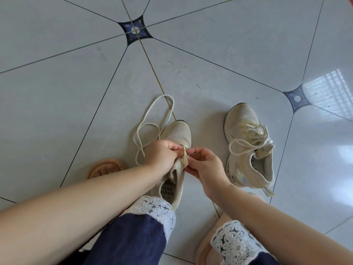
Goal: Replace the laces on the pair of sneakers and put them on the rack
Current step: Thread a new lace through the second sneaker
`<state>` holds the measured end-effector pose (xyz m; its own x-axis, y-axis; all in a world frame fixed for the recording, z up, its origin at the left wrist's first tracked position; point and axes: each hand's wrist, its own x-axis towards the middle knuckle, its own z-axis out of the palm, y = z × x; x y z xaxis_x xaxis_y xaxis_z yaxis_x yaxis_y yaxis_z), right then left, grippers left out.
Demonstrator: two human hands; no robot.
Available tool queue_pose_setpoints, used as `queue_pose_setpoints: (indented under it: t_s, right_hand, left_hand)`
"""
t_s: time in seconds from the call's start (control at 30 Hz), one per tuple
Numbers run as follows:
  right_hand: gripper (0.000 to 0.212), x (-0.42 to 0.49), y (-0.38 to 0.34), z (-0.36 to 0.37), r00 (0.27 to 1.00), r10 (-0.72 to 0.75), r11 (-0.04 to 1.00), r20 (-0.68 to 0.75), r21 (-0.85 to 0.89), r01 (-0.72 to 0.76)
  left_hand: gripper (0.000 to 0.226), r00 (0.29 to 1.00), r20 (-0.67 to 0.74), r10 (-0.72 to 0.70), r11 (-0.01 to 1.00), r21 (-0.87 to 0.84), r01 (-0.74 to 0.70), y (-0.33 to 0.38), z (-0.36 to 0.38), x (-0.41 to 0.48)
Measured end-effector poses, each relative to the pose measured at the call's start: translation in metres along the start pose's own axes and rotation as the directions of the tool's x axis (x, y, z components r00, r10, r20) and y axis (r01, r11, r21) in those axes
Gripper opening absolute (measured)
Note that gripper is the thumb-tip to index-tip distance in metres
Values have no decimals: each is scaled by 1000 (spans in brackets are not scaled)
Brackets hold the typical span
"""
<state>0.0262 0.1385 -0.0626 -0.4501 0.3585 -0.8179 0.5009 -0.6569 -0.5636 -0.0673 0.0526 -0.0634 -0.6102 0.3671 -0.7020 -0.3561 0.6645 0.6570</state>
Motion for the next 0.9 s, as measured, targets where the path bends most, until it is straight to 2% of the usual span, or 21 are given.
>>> queue_pose_setpoints:
  t_s: [0.27, 0.33, 0.43, 0.47, 0.57, 0.6, 0.67, 0.73, 0.83, 0.9]
  right_hand:
    - [15, -1, 3, -3, 1000, -26, 999, 1, -46, 26]
    - [13, 0, 3, -4, 1000, -22, 999, 3, -40, 22]
    - [4, 0, 2, -5, 1000, -15, 998, 20, -65, 16]
    - [8, -1, 1, -5, 999, -8, 997, 42, -77, 11]
    - [44, -4, -2, -7, 988, 8, 992, 156, -128, 12]
    - [51, -5, -3, -8, 987, 7, 985, 161, -174, 21]
    - [44, -4, -4, -10, 995, -17, 949, 102, -311, 48]
    - [26, -2, -5, -11, 996, -51, 930, 73, -360, 74]
    - [8, -3, -5, -10, 993, -57, 955, 98, -285, 83]
    - [14, -3, -5, -10, 994, -34, 973, 102, -223, 56]
  left_hand:
    - [14, 986, 15, -165, 960, -229, 164, -5, 4, -1]
    - [13, 981, 25, -191, 950, -246, 191, -4, 5, -1]
    - [14, 987, 9, -160, 964, -215, 158, -5, 5, -2]
    - [15, 990, 5, -144, 969, -200, 142, -5, 4, -3]
    - [16, 992, 9, -128, 977, -169, 128, -5, 3, -3]
    - [18, 992, 13, -123, 980, -157, 123, -5, 3, -3]
    - [20, 995, 15, -94, 986, -136, 95, -6, 2, -3]
    - [21, 997, 23, -67, 991, -115, 69, -6, 1, -3]
    - [23, 999, 48, -9, 999, -50, 11, -9, -1, -1]
    - [24, 996, 57, 66, 997, 34, -68, -10, -1, 0]
